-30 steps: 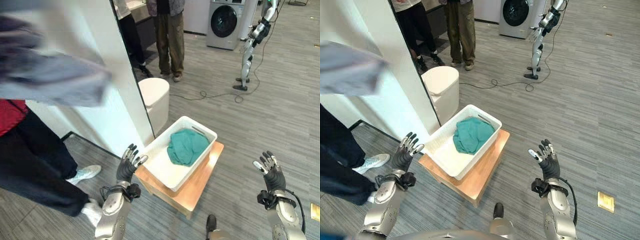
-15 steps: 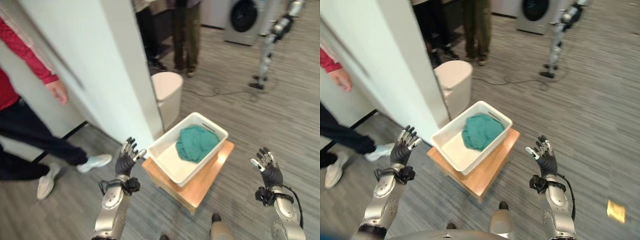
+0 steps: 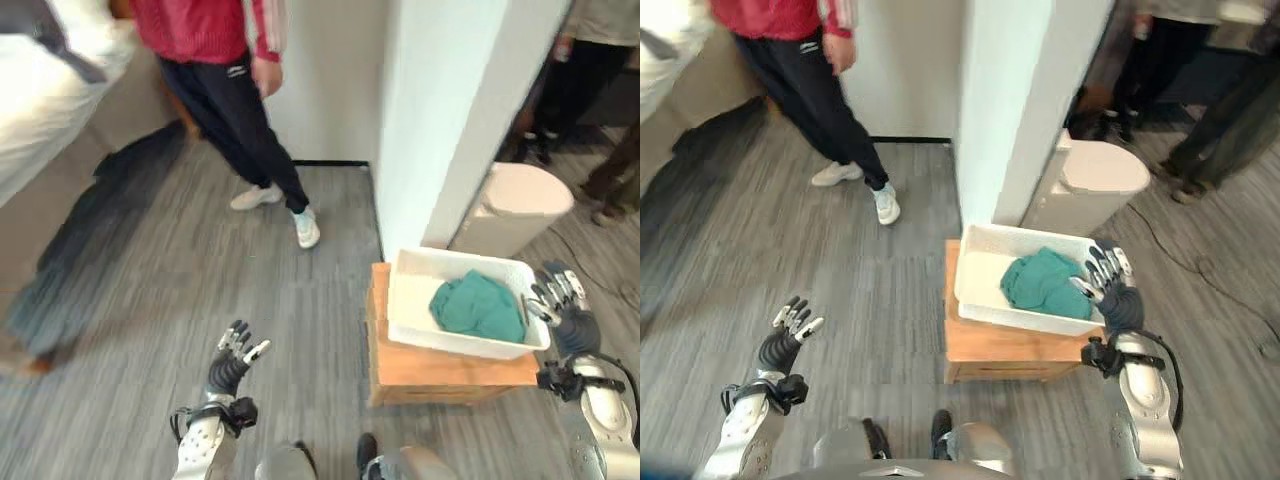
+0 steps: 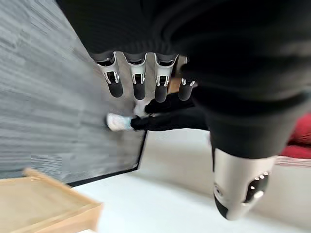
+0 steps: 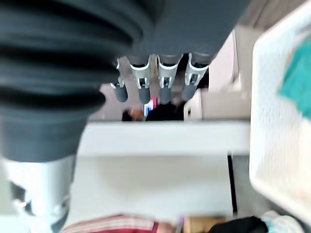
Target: Pick up bed clothes into laundry basket.
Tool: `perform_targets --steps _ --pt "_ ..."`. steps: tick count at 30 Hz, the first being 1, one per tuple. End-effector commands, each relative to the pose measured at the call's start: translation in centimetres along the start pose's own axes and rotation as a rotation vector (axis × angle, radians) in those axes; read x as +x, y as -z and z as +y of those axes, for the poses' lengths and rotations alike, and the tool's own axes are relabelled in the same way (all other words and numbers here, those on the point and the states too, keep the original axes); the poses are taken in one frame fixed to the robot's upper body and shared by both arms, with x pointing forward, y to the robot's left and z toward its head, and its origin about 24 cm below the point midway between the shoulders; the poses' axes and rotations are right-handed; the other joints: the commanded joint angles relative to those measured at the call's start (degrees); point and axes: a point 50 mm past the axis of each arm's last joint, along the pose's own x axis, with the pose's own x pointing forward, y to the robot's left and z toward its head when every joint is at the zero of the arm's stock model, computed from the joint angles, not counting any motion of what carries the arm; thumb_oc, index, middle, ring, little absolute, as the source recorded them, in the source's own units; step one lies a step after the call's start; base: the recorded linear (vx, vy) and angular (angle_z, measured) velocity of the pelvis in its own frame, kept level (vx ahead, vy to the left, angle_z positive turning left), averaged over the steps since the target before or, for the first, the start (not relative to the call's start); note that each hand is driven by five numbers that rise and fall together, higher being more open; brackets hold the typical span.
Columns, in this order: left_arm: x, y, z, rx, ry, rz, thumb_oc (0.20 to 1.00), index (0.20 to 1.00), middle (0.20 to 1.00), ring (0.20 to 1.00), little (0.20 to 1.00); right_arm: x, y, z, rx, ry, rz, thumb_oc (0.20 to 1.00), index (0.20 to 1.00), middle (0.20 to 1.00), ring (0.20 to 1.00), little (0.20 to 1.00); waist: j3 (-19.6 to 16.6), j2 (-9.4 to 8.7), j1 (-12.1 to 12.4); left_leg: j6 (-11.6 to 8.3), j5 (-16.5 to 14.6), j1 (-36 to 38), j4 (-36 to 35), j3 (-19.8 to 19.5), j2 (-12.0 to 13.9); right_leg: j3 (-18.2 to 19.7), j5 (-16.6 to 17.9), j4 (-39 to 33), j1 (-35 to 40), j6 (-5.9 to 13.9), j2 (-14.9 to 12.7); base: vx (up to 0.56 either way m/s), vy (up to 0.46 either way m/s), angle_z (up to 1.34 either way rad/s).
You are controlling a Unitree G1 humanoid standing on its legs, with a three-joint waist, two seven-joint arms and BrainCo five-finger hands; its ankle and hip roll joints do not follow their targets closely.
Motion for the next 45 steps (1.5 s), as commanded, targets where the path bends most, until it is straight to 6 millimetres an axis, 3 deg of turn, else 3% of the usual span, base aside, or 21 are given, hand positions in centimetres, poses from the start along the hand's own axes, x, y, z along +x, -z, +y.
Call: perform_targets --steps 1,2,3,5,8,9,11,12,13,17,21,27,43,44,45 --pt "2.0 -5.1 -1.5 0.022 0.08 -0.235 1.0 1.0 1.0 1.0 1.0 0.3 -0.8 -1.1 -0.011 0.02 -0.049 1.0 1.0 1.0 1.0 1.0 -3.5 4.4 -4.8 0.59 4.8 9.6 -13.7 -3.4 -0.9 0.2 -9.2 0.6 2.2 7.26 -0.3 -0.27 0.258 3.06" --pt "2.6 -5.4 -2.5 0.033 0.114 -0.247 1.0 1.0 1.0 1.0 1.0 0.1 -0.5 -1.0 0.012 0.03 -0.047 1.0 1.0 1.0 1.0 1.0 -4.4 5.34 -6.8 1.11 1.6 11.4 -21.2 -1.0 -2.5 -4.8 -7.3 1.0 0.7 8.38 -2.7 -0.14 0.19 3.18" --pt "2.6 -5.3 -2.5 0.033 0.114 -0.247 1.0 1.0 1.0 1.0 1.0 0.1 -0.5 -1.1 0.012 0.03 -0.048 1.0 1.0 1.0 1.0 1.0 -4.5 5.38 -7.1 1.56 1.8 11.6 -22.2 -1.2 -3.1 -5.1 -7.1 1.0 0.6 8.72 -3.1 -0.28 0.316 3.14" --pt "2.9 -5.6 -3.2 0.046 0.129 -0.257 1.0 1.0 1.0 1.0 1.0 0.5 -0.1 -0.6 0.006 0.02 -0.033 1.0 1.0 1.0 1.0 1.0 -4.7 5.96 -6.9 3.02 1.2 11.0 -30.2 -4.5 -6.8 -7.1 -3.3 1.8 -2.1 11.35 -6.3 -0.24 0.3 1.81" --pt "2.8 -5.1 -3.1 0.077 0.149 -0.227 1.0 1.0 1.0 1.0 1.0 0.5 0.8 0.3 -0.006 -0.019 0.013 1.0 1.0 1.0 1.0 1.0 -3.5 6.03 -6.7 5.04 2.4 12.1 -35.8 -6.4 -9.7 -6.5 -0.6 6.2 -5.7 13.39 -9.2 -0.18 0.293 0.96" --pt "3.2 -4.9 -3.2 0.129 0.158 -0.209 1.0 1.0 1.0 1.0 1.0 0.6 1.7 1.2 -0.03 -0.056 0.061 1.0 1.0 1.0 1.0 1.0 -2.4 6.08 -7.4 5.87 3.4 12.4 -38.1 -9.3 -10.4 0.9 -0.8 10.6 -8.7 15.27 -10.0 -0.22 0.276 0.4" --pt "3.6 -4.8 -3.3 0.131 0.152 -0.206 1.0 1.0 1.0 1.0 1.0 0.5 2.3 2.0 -0.015 -0.076 0.086 1.0 1.0 1.0 1.0 1.0 -2.0 5.89 -9.1 6.37 4.8 12.0 -39.0 -12.4 -11.2 15.3 0.1 11.3 -11.1 16.21 -7.2 -0.22 0.133 0.56" --pt "3.6 -4.8 -3.3 0.131 0.152 -0.207 1.0 1.0 1.0 1.0 1.0 0.5 2.3 2.0 -0.014 -0.076 0.085 1.0 1.0 1.0 1.0 1.0 -2.1 5.84 -8.9 6.39 4.8 11.9 -39.0 -12.2 -11.2 15.5 0.1 11.4 -11.2 16.24 -7.2 -0.11 0.054 1.25" --pt "3.7 -5.1 -3.5 0.135 0.16 -0.226 1.0 1.0 1.0 1.0 1.0 0.2 2.5 2.0 -0.016 -0.076 0.102 1.0 1.0 1.0 1.0 1.0 -3.0 5.92 -8.4 6.53 4.5 12.0 -39.3 -14.0 -11.9 18.6 0.1 7.7 -9.0 15.9 -7.9 0.0 0.042 1.21" --pt "3.5 -5.4 -3.3 0.117 0.124 -0.248 1.0 1.0 1.0 1.0 1.0 0.7 3.0 1.8 -0.031 -0.045 0.107 1.0 1.0 1.0 1.0 1.0 -5.1 5.29 -6.6 6.93 5.2 12.1 -39.3 -15.0 -12.8 17.2 1.9 3.8 -6.4 15.72 -8.5 0.02 -0.001 0.35" --pt "2.7 -4.9 -3.3 0.13 0.159 -0.229 1.0 1.0 1.0 1.0 1.0 0.7 2.9 1.4 -0.063 -0.063 0.112 1.0 1.0 1.0 1.0 1.0 -6.4 4.32 -5.3 6.89 4.9 12.9 -39.2 -14.9 -12.5 16.0 1.5 1.7 -4.4 15.81 -8.2 0.0 -0.025 -0.13" --pt "1.9 -4.0 -2.5 0.096 0.118 -0.194 1.0 1.0 1.0 1.0 1.0 0.1 3.8 2.3 -0.032 -0.117 0.163 1.0 1.0 1.0 1.0 1.0 -7.6 2.85 -3.5 6.38 5.7 12.7 -39.3 -15.6 -11.7 14.0 1.0 0.8 -2.6 15.41 -8.0 -0.02 -0.033 0.1" --pt "1.4 -3.9 -1.8 0.118 0.087 -0.198 1.0 1.0 1.0 1.0 1.0 -0.2 4.0 2.1 -0.049 -0.122 0.181 1.0 1.0 1.0 1.0 1.0 -8.1 2.29 -3.3 6.63 5.6 13.6 -39.3 -15.2 -11.8 14.0 1.9 0.4 -2.0 15.55 -8.2 0.0 -0.002 0.0" --pt "4.0 -9.1 -4.2 0.211 0.249 -0.394 1.0 1.0 1.0 1.0 1.0 3.9 -1.2 -0.8 -0.141 -0.008 -0.103 1.0 1.0 1.0 1.0 1.0 -6.5 3.21 -3.4 3.86 8.4 11.5 -39.3 -11.6 -7.9 8.2 -0.2 0.0 2.2 17.33 -10.0 0.0 0.0 0.0" --pt "4.0 -9.1 -4.2 0.207 0.261 -0.393 1.0 1.0 1.0 1.0 1.0 3.8 -1.0 -0.9 -0.152 -0.01 -0.088 1.0 1.0 1.0 1.0 1.0 -6.6 3.17 -3.3 3.82 8.4 11.4 -39.3 -11.6 -7.9 8.0 -0.2 -0.4 2.5 17.28 -10.0 0.02 -0.01 0.08"
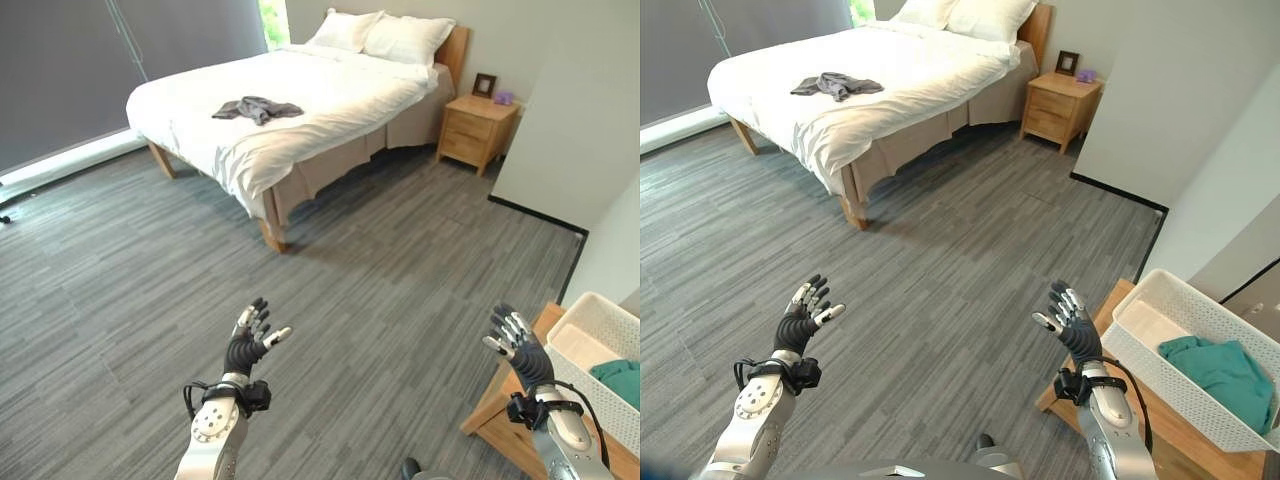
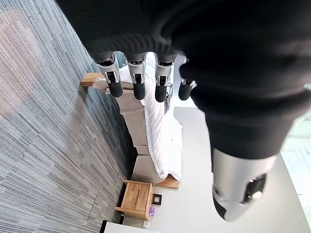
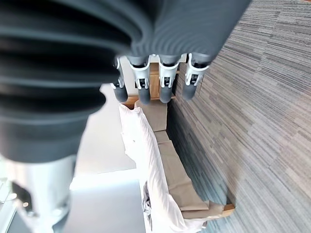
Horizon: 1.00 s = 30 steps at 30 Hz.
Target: Pick up bed clothes into laundry basket.
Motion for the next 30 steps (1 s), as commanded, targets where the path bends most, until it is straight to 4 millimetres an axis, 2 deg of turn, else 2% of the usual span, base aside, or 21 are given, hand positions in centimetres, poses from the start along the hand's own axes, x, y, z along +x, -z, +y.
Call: perform_targets --steps 1,9,12,14,16,17,19,21,22,23,24,25,27,28,29,30 --pt "3.5 -8.4 -0.2 0.101 0.107 -0.366 1.0 1.0 1.0 1.0 1.0 3.7 -7.7 -2.5 -0.089 0.074 -0.361 1.0 1.0 1.0 1.0 1.0 2.5 -0.31 1.0 -5.26 -0.4 2.9 0.7 3.5 7.2 -5.3 -2.6 5.3 -0.4 3.89 -3.5 0.04 0.004 0.08" --pt "2.4 -10.1 4.4 0.177 -0.104 -0.432 1.0 1.0 1.0 1.0 1.0 4.0 -8.7 -2.4 -0.064 0.032 -0.393 1.0 1.0 1.0 1.0 1.0 4.2 -0.62 2.8 -3.86 -1.0 1.4 0.7 2.7 4.7 -3.8 -0.3 5.6 -1.9 5.33 -5.2 0.03 0.081 -0.06" --pt "2.8 -11.0 4.9 0.187 -0.159 -0.47 1.0 1.0 1.0 1.0 1.0 4.8 -9.4 -1.3 -0.036 0.005 -0.426 1.0 1.0 1.0 1.0 1.0 6.1 0.02 3.3 -2.2 -2.4 0.9 1.1 2.4 2.5 -2.7 0.5 11.5 -4.5 6.35 -7.8 0.06 0.233 -0.04" --pt "3.1 -11.2 4.7 0.184 -0.166 -0.478 1.0 1.0 1.0 1.0 1.0 4.9 -9.3 -0.8 -0.03 -0.009 -0.422 1.0 1.0 1.0 1.0 1.0 7.6 0.78 3.2 -0.89 -3.4 1.8 1.3 2.2 1.7 -1.5 0.8 21.1 -8.0 6.07 -8.4 0.06 0.241 0.0" --pt "3.4 -11.0 4.4 0.19 -0.164 -0.468 1.0 1.0 1.0 1.0 1.0 5.3 -9.0 0.0 -0.034 -0.043 -0.405 1.0 1.0 1.0 1.0 1.0 9.6 1.53 2.9 -0.17 -4.4 3.5 1.3 2.8 1.6 -2.6 2.3 29.3 -12.7 5.6 -8.5 0.2 0.232 -0.15" --pt "3.5 -11.3 4.1 0.189 -0.152 -0.48 1.0 1.0 1.0 1.0 1.0 5.2 -8.9 0.1 -0.023 -0.068 -0.397 1.0 1.0 1.0 1.0 1.0 10.7 1.75 1.9 -0.45 -6.0 5.7 0.8 2.7 1.4 -3.2 1.4 30.7 -16.7 6.18 -8.1 0.2 0.106 -0.23" --pt "3.6 -11.3 4.0 0.187 -0.152 -0.48 1.0 1.0 1.0 1.0 1.0 5.2 -8.9 0.1 -0.023 -0.07 -0.398 1.0 1.0 1.0 1.0 1.0 11.0 1.67 1.8 -0.46 -5.7 5.4 1.1 3.4 1.6 -3.6 1.5 31.1 -17.0 5.57 -8.2 0.16 -0.005 -0.03" --pt "4.0 -11.6 3.4 0.165 -0.127 -0.498 1.0 1.0 1.0 1.0 1.0 5.0 -8.6 -0.7 -0.012 -0.042 -0.387 1.0 1.0 1.0 1.0 1.0 12.2 1.61 -0.2 -1.44 -7.6 7.4 1.5 2.5 1.5 -3.7 1.2 24.5 -20.3 5.14 -6.4 0.47 -0.082 0.17" --pt "4.4 -12.2 2.6 0.156 -0.111 -0.525 1.0 1.0 1.0 1.0 1.0 4.8 -8.6 -1.2 0.009 -0.004 -0.397 1.0 1.0 1.0 1.0 1.0 12.7 1.57 -2.1 -2.78 -9.5 9.8 1.8 0.8 1.2 -2.4 1.9 14.2 -22.6 5.45 -4.7 0.54 -0.154 0.38" --pt "4.7 -12.3 2.1 0.144 -0.096 -0.531 1.0 1.0 1.0 1.0 1.0 4.7 -8.6 -1.3 0.017 0.003 -0.399 1.0 1.0 1.0 1.0 1.0 12.6 1.39 -2.9 -3.34 -9.9 10.7 1.8 0.1 1.0 -1.6 2.8 11.1 -22.7 5.79 -4.5 0.44 -0.136 0.5" --pt "4.7 -12.2 2.1 0.142 -0.094 -0.531 1.0 1.0 1.0 1.0 1.0 4.7 -8.6 -1.4 0.016 0.005 -0.399 1.0 1.0 1.0 1.0 1.0 12.8 1.73 -2.9 -3.37 -10.2 11.0 1.8 0.0 1.3 -1.9 2.8 10.8 -22.2 5.83 -4.2 0.32 -0.122 0.53" --pt "5.0 -12.4 1.7 0.122 -0.089 -0.538 1.0 1.0 1.0 1.0 1.0 4.7 -8.6 -1.5 0.029 0.018 -0.402 1.0 1.0 1.0 1.0 1.0 12.7 1.56 -4.1 -4.01 -10.9 12.5 1.9 -0.8 1.1 0.0 3.9 7.0 -24.0 6.17 -4.1 0.32 -0.121 0.53" --pt "5.3 -12.5 0.9 0.094 -0.063 -0.542 1.0 1.0 1.0 1.0 1.0 4.6 -8.6 -1.6 0.031 0.026 -0.401 1.0 1.0 1.0 1.0 1.0 12.7 2.09 -4.9 -4.54 -11.5 13.2 2.0 -1.6 1.3 0.1 4.6 5.2 -23.5 6.48 -3.9 0.45 -0.192 0.5" --pt "5.9 -12.4 -0.9 0.002 0.002 -0.544 1.0 1.0 1.0 1.0 1.0 4.5 -8.7 -2.2 0.006 0.026 -0.399 1.0 1.0 1.0 1.0 1.0 12.0 2.28 -6.8 -5.83 -12.5 14.5 7.2 -3.8 1.6 2.6 5.5 6.8 -21.6 5.89 -3.4 0.46 -0.217 0.6" --pt "5.9 -12.4 -0.9 0.001 0.004 -0.545 1.0 1.0 1.0 1.0 1.0 4.5 -8.7 -2.3 0.005 0.027 -0.399 1.0 1.0 1.0 1.0 1.0 12.1 2.4 -6.9 -5.9 -12.7 14.4 7.6 -3.9 1.8 2.5 5.4 6.8 -21.5 5.86 -3.4 0.59 -0.292 0.9" --pt "6.1 -12.3 -1.6 -0.03 0.026 -0.538 1.0 1.0 1.0 1.0 1.0 4.4 -8.9 -2.8 -0.008 0.042 -0.4 1.0 1.0 1.0 1.0 1.0 12.0 3.16 -7.3 -7.15 -10.2 13.4 12.2 -4.6 3.0 2.0 4.9 7.9 -20.7 4.74 -2.8 0.35 -0.238 0.8"
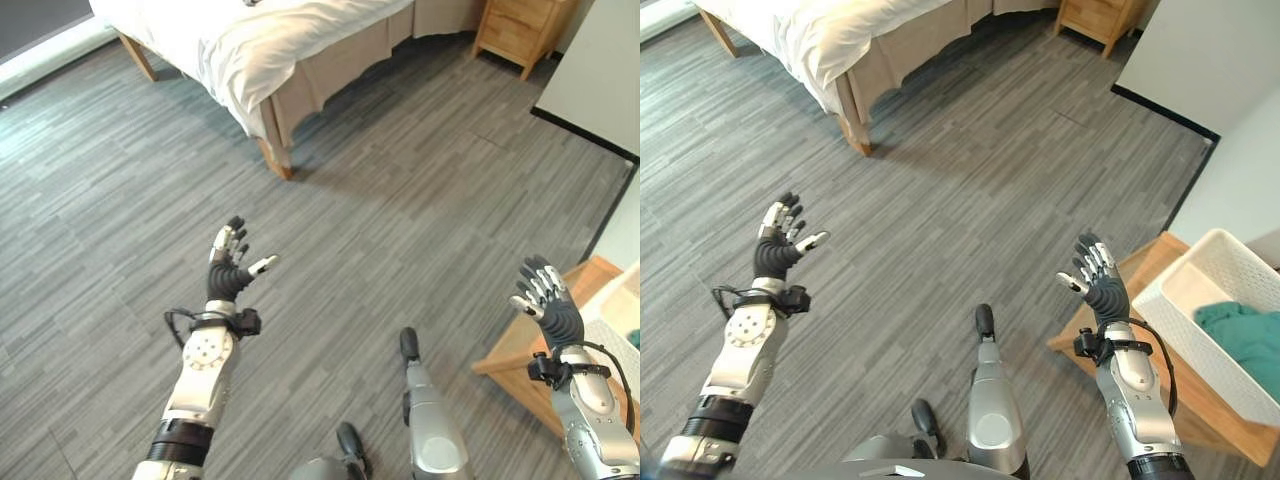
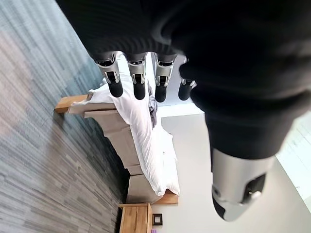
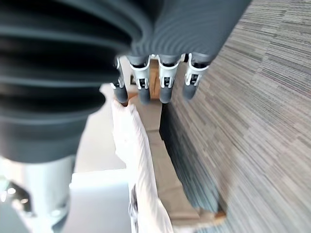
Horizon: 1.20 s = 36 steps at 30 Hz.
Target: Pick up bed clothes into laundry basket.
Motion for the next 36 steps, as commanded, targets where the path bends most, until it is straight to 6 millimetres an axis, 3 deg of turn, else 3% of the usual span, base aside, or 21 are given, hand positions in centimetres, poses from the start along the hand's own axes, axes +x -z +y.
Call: perform_targets --steps 1,2,3,5,7,8,9,10,11,13,17,21,22,24,25,26,29,31,33,34,36 --pt "1.8 -3.3 -0.4 -0.059 0.049 -0.168 1.0 1.0 1.0 1.0 1.0 2.8 -3.5 -1.1 -0.002 0.023 -0.176 1.0 1.0 1.0 1.0 1.0 -2.0 1.31 -1.9 -9.21 4.0 13.0 12.1 3.4 7.3 -1.5 4.0 1.4 -1.4 0.2 1.0 0.61 -0.521 0.77" --pt "1.9 -3.2 -1.3 -0.135 0.074 -0.165 1.0 1.0 1.0 1.0 1.0 2.9 -3.9 -1.4 -0.001 0.039 -0.193 1.0 1.0 1.0 1.0 1.0 -2.2 0.61 -1.7 -11.89 13.4 5.9 28.0 5.9 12.3 -4.5 1.6 1.0 3.1 -3.29 1.2 0.47 -0.452 0.61" --pt "1.9 -3.2 -1.3 -0.135 0.074 -0.166 1.0 1.0 1.0 1.0 1.0 2.9 -3.9 -1.4 0.0 0.039 -0.193 1.0 1.0 1.0 1.0 1.0 -2.4 0.54 -1.8 -11.9 13.4 5.6 28.2 5.8 12.2 -4.6 1.7 0.9 3.0 -3.36 1.1 0.45 -0.475 0.58" --pt "2.1 -3.5 -1.9 -0.209 0.071 -0.175 1.0 1.0 1.0 1.0 1.0 2.9 -4.1 -1.7 0.016 0.046 -0.204 1.0 1.0 1.0 1.0 1.0 -2.1 -1.05 -0.1 -11.68 15.9 1.7 36.6 10.2 16.1 -6.5 -2.0 0.2 8.1 -6.08 1.6 0.41 -0.392 0.46" --pt "2.4 -3.7 -2.4 -0.224 0.077 -0.179 1.0 1.0 1.0 1.0 1.0 3.0 -4.1 -2.0 0.006 0.067 -0.202 1.0 1.0 1.0 1.0 1.0 -1.4 -1.27 0.8 -11.96 15.5 -0.5 37.5 12.3 17.9 -6.7 -3.3 -0.4 10.8 -6.66 2.0 0.35 -0.291 0.1" --pt "3.1 -3.6 -3.1 -0.245 0.07 -0.171 1.0 1.0 1.0 1.0 1.0 3.7 -5.5 -2.4 -0.074 0.077 -0.235 1.0 1.0 1.0 1.0 1.0 -0.5 -2.48 2.4 -11.3 14.4 -6.7 33.5 14.2 18.6 -6.8 -4.8 -0.3 14.2 -6.78 1.4 0.6 -0.296 0.47" --pt "3.7 -3.4 -3.8 -0.257 0.047 -0.157 1.0 1.0 1.0 1.0 1.0 4.2 -7.4 -2.4 -0.144 0.043 -0.3 1.0 1.0 1.0 1.0 1.0 0.1 -1.94 2.4 -11.31 17.1 -12.4 18.2 16.4 19.4 -7.8 -7.0 0.4 16.2 -5.39 1.3 0.6 -0.298 0.55" --pt "3.7 -3.4 -3.8 -0.258 0.047 -0.157 1.0 1.0 1.0 1.0 1.0 4.2 -7.5 -2.5 -0.146 0.044 -0.3 1.0 1.0 1.0 1.0 1.0 0.0 -2.08 2.4 -11.29 17.6 -12.1 17.3 16.5 18.9 -7.8 -7.1 0.4 16.2 -5.35 1.0 0.44 -0.079 0.69" --pt "3.9 -3.5 -4.2 -0.243 0.059 -0.159 1.0 1.0 1.0 1.0 1.0 4.2 -7.9 -2.6 -0.169 0.04 -0.311 1.0 1.0 1.0 1.0 1.0 0.0 -1.85 2.4 -11.14 19.0 -11.8 10.5 16.3 18.1 -8.0 -7.3 0.6 16.6 -4.85 1.0 0.25 0.05 0.43" --pt "4.4 -4.0 -4.5 -0.235 0.069 -0.176 1.0 1.0 1.0 1.0 1.0 4.6 -9.1 -2.1 -0.231 0.01 -0.349 1.0 1.0 1.0 1.0 1.0 0.1 -0.7 2.5 -11.74 24.5 -11.9 -1.7 14.5 16.4 -7.9 -7.5 0.0 18.2 -3.85 1.4 0.41 0.079 0.23" --pt "4.6 -4.1 -4.3 -0.211 0.056 -0.19 1.0 1.0 1.0 1.0 1.0 5.6 -9.1 -0.5 -0.267 -0.059 -0.351 1.0 1.0 1.0 1.0 1.0 -0.8 0.1 3.7 -13.73 27.4 -14.0 -5.7 13.4 16.5 -6.5 -8.3 -1.8 22.5 -3.24 1.4 0.45 0.05 -0.13" --pt "4.4 -4.3 -2.7 -0.179 0.006 -0.211 1.0 1.0 1.0 1.0 1.0 6.2 -7.9 1.1 -0.278 -0.111 -0.313 1.0 1.0 1.0 1.0 1.0 -2.3 1.13 5.3 -11.66 25.2 -11.7 -5.4 15.4 15.5 -4.1 -10.9 -2.1 25.7 -2.91 1.4 0.47 0.099 -0.8" --pt "4.3 -4.6 -1.9 -0.094 -0.017 -0.219 1.0 1.0 1.0 1.0 1.0 6.2 -6.6 1.8 -0.255 -0.122 -0.269 1.0 1.0 1.0 1.0 1.0 -3.2 0.61 6.5 -9.46 22.9 -10.4 -4.1 17.0 13.3 -3.9 -10.1 3.8 26.0 -1.28 -0.9 0.48 0.166 -0.25" --pt "4.1 -4.8 -1.3 -0.052 -0.028 -0.234 1.0 1.0 1.0 1.0 1.0 6.3 -6.1 2.3 -0.235 -0.132 -0.253 1.0 1.0 1.0 1.0 1.0 -3.3 0.43 6.9 -7.96 21.4 -9.6 -4.1 17.6 12.0 -3.4 -8.2 9.5 24.3 -0.46 -1.8 0.41 0.197 -0.17" --pt "4.0 -5.3 -0.3 -0.016 -0.06 -0.254 1.0 1.0 1.0 1.0 1.0 6.6 -5.9 3.2 -0.241 -0.155 -0.251 1.0 1.0 1.0 1.0 1.0 -2.5 0.26 7.1 -5.27 18.4 -7.5 -4.6 18.9 9.3 -2.9 -1.6 19.4 19.3 0.7 -4.0 0.34 0.238 -0.05" --pt "4.0 -5.2 0.2 0.0 -0.082 -0.25 1.0 1.0 1.0 1.0 1.0 6.8 -6.2 3.7 -0.248 -0.175 -0.26 1.0 1.0 1.0 1.0 1.0 -2.2 0.08 6.9 -4.59 16.3 -5.9 -5.0 18.5 7.7 -3.2 1.2 23.6 17.4 1.36 -5.6 0.34 0.243 0.01" --pt "3.6 -5.3 1.4 0.013 -0.134 -0.249 1.0 1.0 1.0 1.0 1.0 7.0 -6.2 4.5 -0.232 -0.185 -0.266 1.0 1.0 1.0 1.0 1.0 0.4 0.59 5.8 -3.09 12.8 -2.4 -4.5 20.3 6.8 -4.9 1.3 32.5 9.2 2.01 -7.2 0.33 0.231 0.05" --pt "3.4 -5.3 1.9 -0.013 -0.159 -0.252 1.0 1.0 1.0 1.0 1.0 7.3 -6.7 4.3 -0.226 -0.173 -0.282 1.0 1.0 1.0 1.0 1.0 2.4 0.84 4.7 -3.7 10.8 -1.0 -3.8 19.8 6.8 -5.7 -2.8 29.8 3.4 1.44 -6.1 0.31 0.048 -0.02" --pt "3.4 -5.4 1.9 -0.018 -0.159 -0.262 1.0 1.0 1.0 1.0 1.0 7.3 -6.9 4.1 -0.223 -0.164 -0.287 1.0 1.0 1.0 1.0 1.0 2.8 1.0 4.1 -4.21 9.7 -0.6 -3.3 19.4 6.8 -6.4 -3.5 26.0 2.8 1.31 -6.3 0.29 -0.066 -0.09" --pt "3.5 -5.3 1.6 -0.026 -0.158 -0.257 1.0 1.0 1.0 1.0 1.0 7.4 -7.0 3.6 -0.218 -0.134 -0.292 1.0 1.0 1.0 1.0 1.0 3.1 1.0 3.1 -5.29 8.0 0.4 -2.4 19.3 6.7 -6.3 -4.7 15.8 1.8 1.21 -6.8 0.25 -0.087 0.08" --pt "3.9 -5.4 1.0 -0.036 -0.143 -0.262 1.0 1.0 1.0 1.0 1.0 7.6 -7.0 3.4 -0.214 -0.116 -0.293 1.0 1.0 1.0 1.0 1.0 3.4 1.34 2.2 -6.11 6.8 1.2 -2.0 18.5 6.6 -5.4 -3.3 7.8 0.6 1.54 -6.6 0.43 -0.177 0.37"
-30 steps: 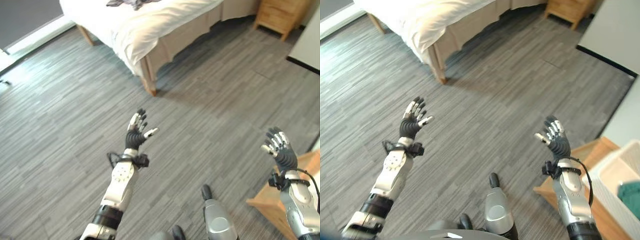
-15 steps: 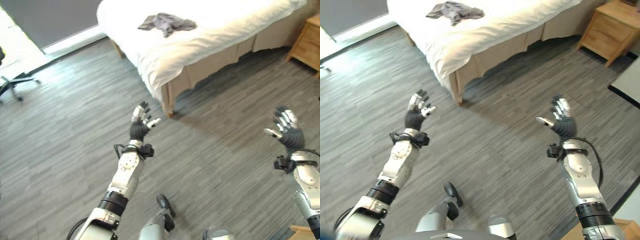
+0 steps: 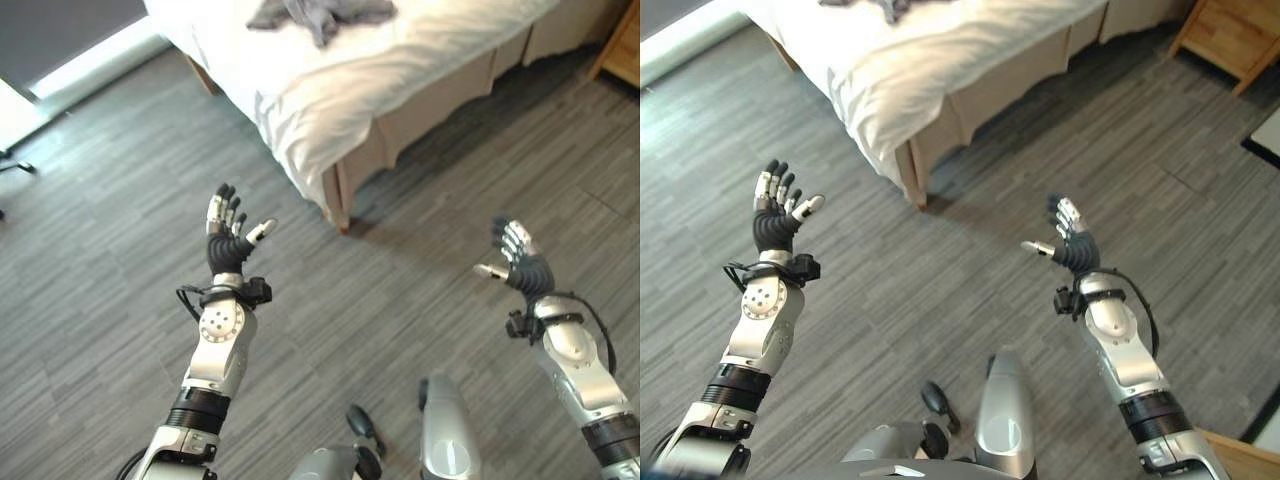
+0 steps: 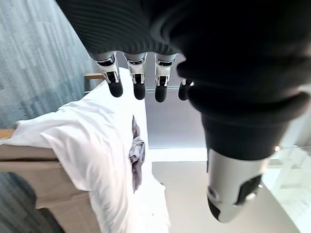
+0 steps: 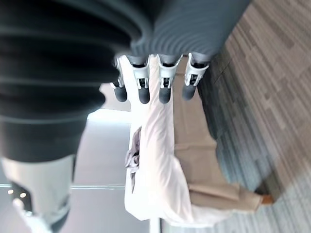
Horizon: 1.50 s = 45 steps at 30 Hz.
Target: Pick up bed clothes into laundry basket.
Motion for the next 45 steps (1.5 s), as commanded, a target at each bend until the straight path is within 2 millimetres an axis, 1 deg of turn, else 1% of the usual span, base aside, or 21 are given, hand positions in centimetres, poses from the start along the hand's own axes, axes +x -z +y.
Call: perform_targets --steps 1,2,5,6,9,12,15,18,20,24,25,26,28,29,30,31,34,35,36,40,45 --pt "2.3 -3.0 -1.2 0.001 0.039 -0.163 1.0 1.0 1.0 1.0 1.0 2.0 -3.0 -1.2 -0.014 0.072 -0.152 1.0 1.0 1.0 1.0 1.0 0.6 1.67 -2.8 -10.62 -2.0 6.3 2.6 1.7 6.6 2.7 13.8 -18.6 10.6 4.56 0.3 0.6 -0.269 0.19" --pt "2.8 -3.6 -2.1 0.002 0.068 -0.189 1.0 1.0 1.0 1.0 1.0 2.3 -3.3 -1.3 -0.03 0.071 -0.162 1.0 1.0 1.0 1.0 1.0 0.8 2.27 -3.5 -11.36 -2.9 7.7 2.4 1.0 7.0 2.1 16.0 -23.1 8.4 5.07 -0.6 0.58 -0.3 0.08" --pt "3.4 -5.1 -4.1 -0.009 0.154 -0.254 1.0 1.0 1.0 1.0 1.0 1.9 -3.7 -2.1 -0.058 0.087 -0.173 1.0 1.0 1.0 1.0 1.0 0.1 1.91 -5.8 -12.29 -4.3 9.6 6.0 -1.5 7.3 3.0 16.9 -20.9 7.8 4.78 -1.2 0.43 -0.366 0.53" --pt "3.3 -5.4 -5.6 -0.087 0.189 -0.269 1.0 1.0 1.0 1.0 1.0 1.7 -3.8 -2.8 -0.079 0.096 -0.174 1.0 1.0 1.0 1.0 1.0 0.4 2.27 -7.1 -14.13 -0.5 7.8 15.8 -3.4 10.6 4.1 16.6 -17.3 9.0 3.13 0.4 0.51 -0.455 0.95" --pt "3.4 -4.9 -8.1 -0.243 0.23 -0.212 1.0 1.0 1.0 1.0 1.0 2.3 -4.1 -2.7 -0.048 0.107 -0.199 1.0 1.0 1.0 1.0 1.0 0.8 1.78 -6.7 -15.54 11.1 1.3 37.1 -4.3 19.5 1.4 12.8 -16.4 13.8 -2.61 3.5 0.45 -0.546 0.56" --pt "3.2 -4.4 -10.1 -0.247 0.286 -0.18 1.0 1.0 1.0 1.0 1.0 2.0 -3.5 -3.5 -0.099 0.11 -0.15 1.0 1.0 1.0 1.0 1.0 1.1 -0.81 -3.8 -15.59 9.4 -7.1 40.6 -3.3 18.7 0.5 9.6 -19.7 22.9 -4.67 4.8 0.59 -0.56 0.08" --pt "3.0 -3.5 -10.5 -0.25 0.295 -0.134 1.0 1.0 1.0 1.0 1.0 1.5 -4.3 -4.4 -0.164 0.118 -0.172 1.0 1.0 1.0 1.0 1.0 1.0 -0.75 -3.8 -16.59 12.2 -10.4 26.8 3.4 19.8 -0.3 8.4 -20.8 27.1 -3.72 5.5 0.36 -0.121 0.07" --pt "2.8 -3.0 -9.0 -0.207 0.264 -0.129 1.0 1.0 1.0 1.0 1.0 1.1 -4.5 -4.5 -0.211 0.106 -0.181 1.0 1.0 1.0 1.0 1.0 0.2 1.06 -2.7 -16.45 18.3 -11.0 3.8 0.3 12.2 -0.5 7.3 -20.2 29.6 -1.94 6.9 0.46 -0.02 -0.14" --pt "2.7 -2.7 -8.8 -0.207 0.259 -0.118 1.0 1.0 1.0 1.0 1.0 1.2 -4.4 -4.4 -0.214 0.109 -0.178 1.0 1.0 1.0 1.0 1.0 0.0 1.53 -2.8 -16.68 18.4 -10.4 4.0 1.4 11.8 -0.6 7.4 -20.4 29.8 -2.1 7.3 0.31 -0.02 -0.36" --pt "2.7 -2.8 -7.0 -0.208 0.196 -0.133 1.0 1.0 1.0 1.0 1.0 2.1 -5.0 -3.6 -0.236 0.076 -0.206 1.0 1.0 1.0 1.0 1.0 -0.4 3.57 -3.0 -13.53 13.8 -4.5 2.1 3.9 9.2 -0.6 3.7 -14.1 30.6 -1.17 6.6 0.35 0.13 -0.21" --pt "2.9 -3.1 -6.1 -0.192 0.15 -0.143 1.0 1.0 1.0 1.0 1.0 2.2 -4.7 -2.9 -0.216 0.08 -0.203 1.0 1.0 1.0 1.0 1.0 -0.5 3.99 -2.6 -10.39 10.8 -1.0 0.2 5.5 7.4 -0.7 6.2 -2.7 26.9 0.89 5.0 0.28 0.17 0.08" --pt "2.9 -3.1 -6.1 -0.191 0.149 -0.144 1.0 1.0 1.0 1.0 1.0 2.2 -4.7 -2.9 -0.215 0.08 -0.203 1.0 1.0 1.0 1.0 1.0 -0.6 3.85 -2.5 -10.26 10.7 -1.1 0.2 5.7 7.2 -0.3 5.9 -2.0 26.4 1.0 4.8 0.23 0.147 0.09" --pt "3.1 -4.1 -5.7 -0.173 0.141 -0.189 1.0 1.0 1.0 1.0 1.0 2.3 -4.4 -2.1 -0.198 0.06 -0.202 1.0 1.0 1.0 1.0 1.0 0.4 3.6 -3.3 -8.12 8.9 1.1 -0.4 5.4 6.1 1.6 10.4 9.7 20.8 3.15 3.6 0.18 0.055 0.24" --pt "3.4 -4.5 -5.6 -0.132 0.141 -0.219 1.0 1.0 1.0 1.0 1.0 2.3 -4.3 -1.6 -0.202 0.051 -0.203 1.0 1.0 1.0 1.0 1.0 1.0 2.96 -4.0 -8.12 6.7 2.4 -0.9 3.6 5.6 5.7 8.5 15.4 15.4 3.3 3.6 0.11 -0.019 0.42" --pt "3.4 -4.6 -5.5 -0.13 0.139 -0.22 1.0 1.0 1.0 1.0 1.0 2.4 -4.3 -1.5 -0.201 0.049 -0.204 1.0 1.0 1.0 1.0 1.0 1.1 2.94 -4.0 -7.68 7.5 1.7 -0.5 4.7 6.2 5.4 9.3 15.5 14.7 2.71 3.9 0.15 -0.111 0.47" --pt "3.8 -5.1 -5.5 -0.102 0.138 -0.249 1.0 1.0 1.0 1.0 1.0 2.6 -4.7 -1.4 -0.211 0.04 -0.217 1.0 1.0 1.0 1.0 1.0 1.1 3.15 -4.4 -8.44 6.8 1.7 -0.3 3.0 6.0 8.2 7.6 9.2 13.7 1.73 3.6 0.04 -0.11 0.56" --pt "4.1 -5.8 -5.7 -0.096 0.148 -0.277 1.0 1.0 1.0 1.0 1.0 2.9 -5.2 -1.6 -0.216 0.046 -0.235 1.0 1.0 1.0 1.0 1.0 1.2 3.51 -4.8 -9.26 6.3 1.3 -0.1 1.6 6.1 9.0 7.2 2.5 13.8 1.67 2.5 0.11 -0.169 0.62" --pt "4.1 -6.3 -5.6 -0.089 0.16 -0.303 1.0 1.0 1.0 1.0 1.0 2.9 -5.5 -2.1 -0.226 0.062 -0.246 1.0 1.0 1.0 1.0 1.0 0.5 3.52 -5.4 -10.31 5.1 1.1 0.5 -0.9 5.8 11.3 9.1 -11.2 14.6 2.18 1.1 0.16 -0.294 0.7" --pt "4.1 -6.4 -5.1 -0.077 0.148 -0.321 1.0 1.0 1.0 1.0 1.0 2.6 -5.7 -2.7 -0.249 0.074 -0.254 1.0 1.0 1.0 1.0 1.0 -0.2 3.24 -6.1 -10.4 4.8 0.9 0.5 -3.5 5.6 16.7 8.2 -13.1 15.3 2.29 4.0 0.17 -0.291 1.12" --pt "3.2 -5.0 -5.0 -0.086 0.159 -0.259 1.0 1.0 1.0 1.0 1.0 3.3 -6.9 -3.8 -0.356 0.057 -0.26 1.0 1.0 1.0 1.0 1.0 -1.9 4.11 -4.2 -10.67 5.4 0.9 -0.4 -4.5 5.3 14.9 9.0 -13.8 17.2 1.94 3.5 0.1 -0.13 0.79" --pt "2.0 -2.3 -3.8 -0.118 0.148 -0.149 1.0 1.0 1.0 1.0 1.0 7.8 -12.8 -6.4 -0.694 0.034 -0.327 1.0 1.0 1.0 1.0 1.0 -4.7 5.96 -2.3 -11.99 6.9 -0.2 -0.3 -7.0 5.8 10.4 9.2 -19.3 22.0 1.2 3.5 0.07 -0.133 0.57"
